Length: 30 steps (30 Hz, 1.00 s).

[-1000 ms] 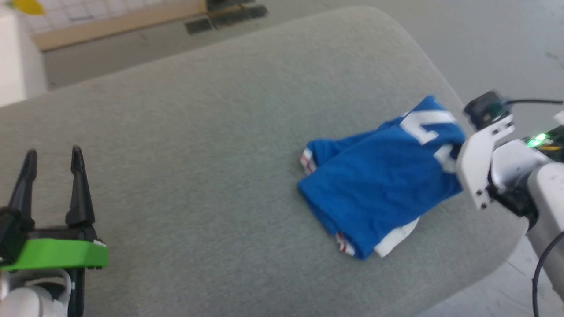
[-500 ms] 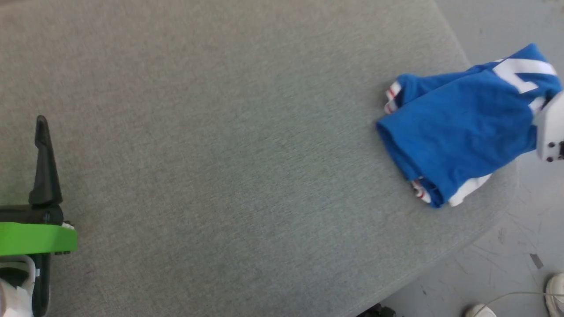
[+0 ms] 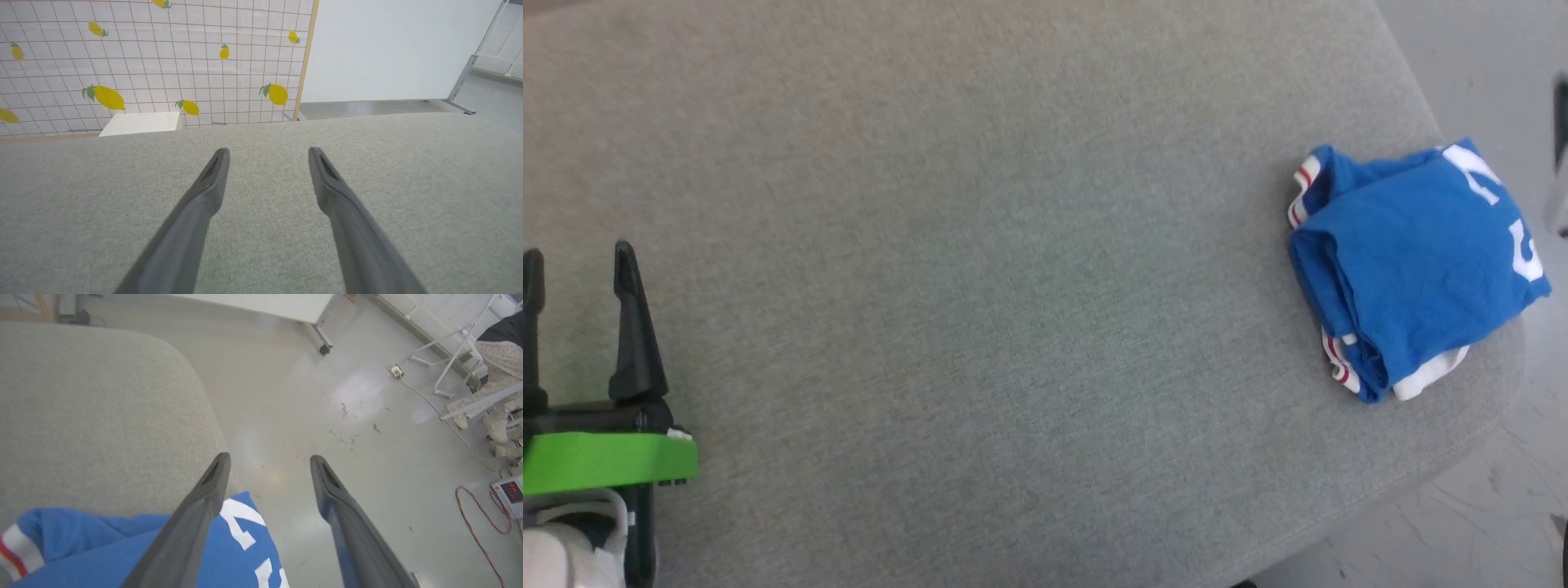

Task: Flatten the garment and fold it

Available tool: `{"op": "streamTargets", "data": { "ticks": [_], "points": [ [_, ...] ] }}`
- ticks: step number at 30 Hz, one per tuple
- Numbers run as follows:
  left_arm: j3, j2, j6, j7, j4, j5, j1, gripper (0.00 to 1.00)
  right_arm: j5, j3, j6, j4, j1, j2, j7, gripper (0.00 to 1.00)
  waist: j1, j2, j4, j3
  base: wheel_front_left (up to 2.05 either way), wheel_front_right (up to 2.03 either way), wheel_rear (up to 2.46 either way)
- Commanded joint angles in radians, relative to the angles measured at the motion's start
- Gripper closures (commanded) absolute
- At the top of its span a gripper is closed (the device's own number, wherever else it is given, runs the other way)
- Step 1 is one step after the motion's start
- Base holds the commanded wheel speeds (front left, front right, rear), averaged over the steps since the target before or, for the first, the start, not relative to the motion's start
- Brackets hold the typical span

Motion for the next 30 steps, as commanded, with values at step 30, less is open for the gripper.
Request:
{"op": "streamTargets", "data": {
  "ticks": [30],
  "points": [
    [-0.094, -0.181, 0.047, -0.097, 0.219, 0.009, -0.002, 0.0, 0.317, 0.222, -0.002, -0.337, 0.417, 0.281, -0.575, 0.0, -0.0001, -0.0001, 0.383, -0.43, 0.0, 0.0, 0.0]
  ]
}}
